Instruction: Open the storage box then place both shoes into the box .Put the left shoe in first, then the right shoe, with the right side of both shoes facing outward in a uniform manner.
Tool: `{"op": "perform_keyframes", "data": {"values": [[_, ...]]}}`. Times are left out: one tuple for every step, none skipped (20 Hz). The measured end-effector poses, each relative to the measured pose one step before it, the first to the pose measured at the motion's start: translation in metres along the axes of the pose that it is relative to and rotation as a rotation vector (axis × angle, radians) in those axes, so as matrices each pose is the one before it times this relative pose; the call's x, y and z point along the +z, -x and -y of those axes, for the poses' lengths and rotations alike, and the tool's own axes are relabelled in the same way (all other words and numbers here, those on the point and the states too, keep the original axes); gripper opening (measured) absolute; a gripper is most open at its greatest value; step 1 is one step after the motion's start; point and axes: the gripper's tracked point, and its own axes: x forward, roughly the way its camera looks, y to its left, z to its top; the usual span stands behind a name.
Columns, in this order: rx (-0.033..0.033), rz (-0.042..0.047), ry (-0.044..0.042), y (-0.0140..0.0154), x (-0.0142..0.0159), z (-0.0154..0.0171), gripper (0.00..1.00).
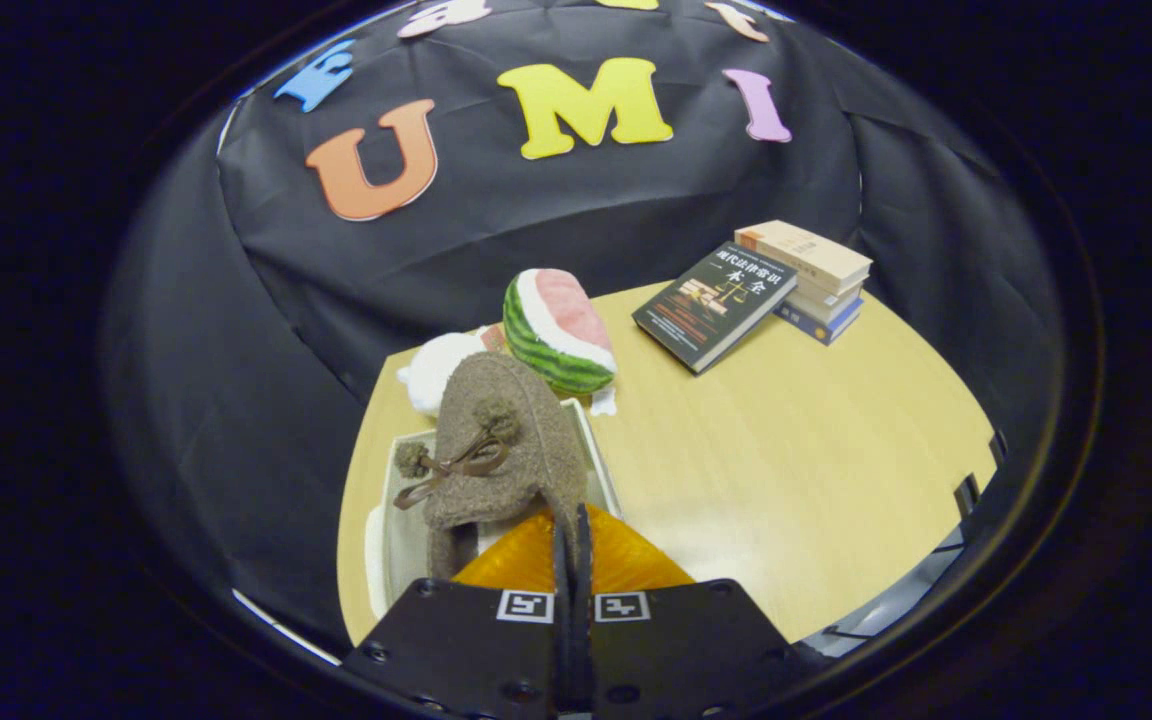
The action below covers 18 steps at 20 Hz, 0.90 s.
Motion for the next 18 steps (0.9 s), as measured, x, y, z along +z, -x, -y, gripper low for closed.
{"op": "perform_keyframes", "data": {"values": [[-0.01670,0.00434,0.01731,-0.00544,-0.00213,-0.00006,0.00],[-0.01685,-0.00077,0.01246,-0.00414,-0.00325,0.00093,0.00],[-0.01788,-0.00346,0.00848,-0.00379,-0.00371,0.00110,0.00],[-0.01917,-0.00254,0.00801,-0.00281,-0.00308,0.00173,0.00],[-0.02058,-0.00241,0.00399,-0.00405,-0.00438,-0.00227,0.00],[-0.01512,-0.00178,0.00382,-0.00322,-0.00264,0.00151,0.00],[-0.01154,-0.00431,0.00412,-0.00365,-0.00240,-0.00053,0.01],[-0.00279,-0.00389,0.00379,-0.00114,-0.00165,-0.00084,0.01],[-0.00393,-0.00298,0.00633,-0.00295,-0.00151,-0.00104,0.01],[0.00172,-0.00239,0.00361,-0.00040,-0.00254,-0.00114,0.03],[0.00907,0.00188,0.00255,-0.00170,0.00075,-0.00426,0.05],[0.01135,0.00446,0.00432,0.00084,0.00035,-0.00198,0.11],[0.00136,0.01730,0.00720,0.00050,0.00450,-0.00109,0.12],[0.00042,0.02464,0.01487,0.00215,0.00817,-0.00029,0.14],[0.00590,0.01549,0.00931,0.00159,0.00426,-0.00166,0.14],[0.01158,0.01282,0.00549,0.00199,0.00399,-0.00142,0.14],[0.01146,0.01600,0.00542,0.00314,0.00536,-0.00194,0.15],[0.00337,0.01815,0.00741,0.00376,0.00474,0.00098,0.26]]}}
